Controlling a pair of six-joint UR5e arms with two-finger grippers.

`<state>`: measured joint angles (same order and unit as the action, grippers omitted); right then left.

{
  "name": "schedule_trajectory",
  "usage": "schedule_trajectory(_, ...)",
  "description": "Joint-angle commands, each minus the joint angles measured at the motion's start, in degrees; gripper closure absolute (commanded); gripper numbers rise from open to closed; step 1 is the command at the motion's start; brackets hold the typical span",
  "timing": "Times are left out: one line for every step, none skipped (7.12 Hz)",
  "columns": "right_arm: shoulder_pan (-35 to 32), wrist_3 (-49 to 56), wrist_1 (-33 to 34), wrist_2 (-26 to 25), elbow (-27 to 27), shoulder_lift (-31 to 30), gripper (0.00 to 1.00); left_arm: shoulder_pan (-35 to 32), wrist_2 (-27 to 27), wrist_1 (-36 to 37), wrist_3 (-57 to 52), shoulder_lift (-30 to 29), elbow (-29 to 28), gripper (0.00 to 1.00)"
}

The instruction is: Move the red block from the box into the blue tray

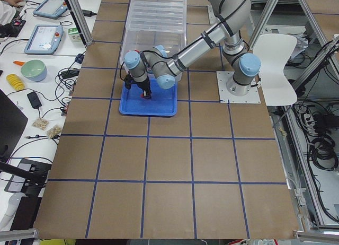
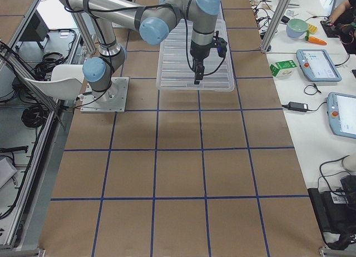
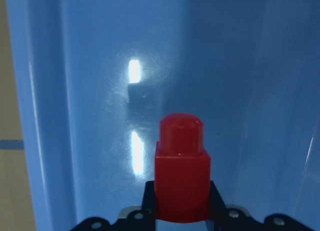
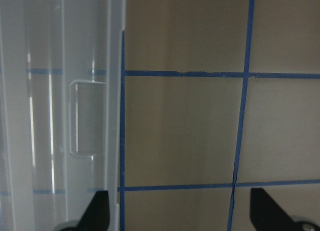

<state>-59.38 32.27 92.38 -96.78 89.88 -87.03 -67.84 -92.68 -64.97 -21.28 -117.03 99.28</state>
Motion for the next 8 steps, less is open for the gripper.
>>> schedule_trajectory(3.04,5.5,10.14,0.01,10.35,0.1,0.0,0.16,-0.3,0.81,-1.04,-0.83,-0.05,1.0)
schedule_trajectory(3.22,5.18,12.54,0.1,12.83,0.02,0.0,0.16,-0.22,0.81,-0.96,-0.83,0.03,0.87)
schedule_trajectory(3.31,3.87,12.83,0.02,13.29,0.54,0.0,0.07,-0.04,0.72,-0.43,-0.83,0.03,0.52)
schedule_trajectory(3.31,2.29,12.83,0.1,13.3,2.11,0.0,0.07,0.05,0.72,-0.6,-0.92,0.03,0.15)
schedule_trajectory(3.22,1.4,12.74,0.02,13.39,2.56,0.0,-0.1,0.22,0.72,-0.52,-0.66,0.03,0.0)
schedule_trajectory(3.14,0.78,12.65,0.1,13.39,2.56,0.0,-0.28,0.14,0.2,-0.43,0.3,-0.05,0.0)
schedule_trajectory(2.79,-2.61,12.48,0.1,13.74,2.39,0.0,-0.63,-0.04,-0.24,-0.43,1.18,-0.31,0.0)
schedule_trajectory(2.35,-4.65,12.48,0.19,14.17,2.39,0.0,-0.8,-0.21,-0.6,-0.43,2.85,-1.36,0.0)
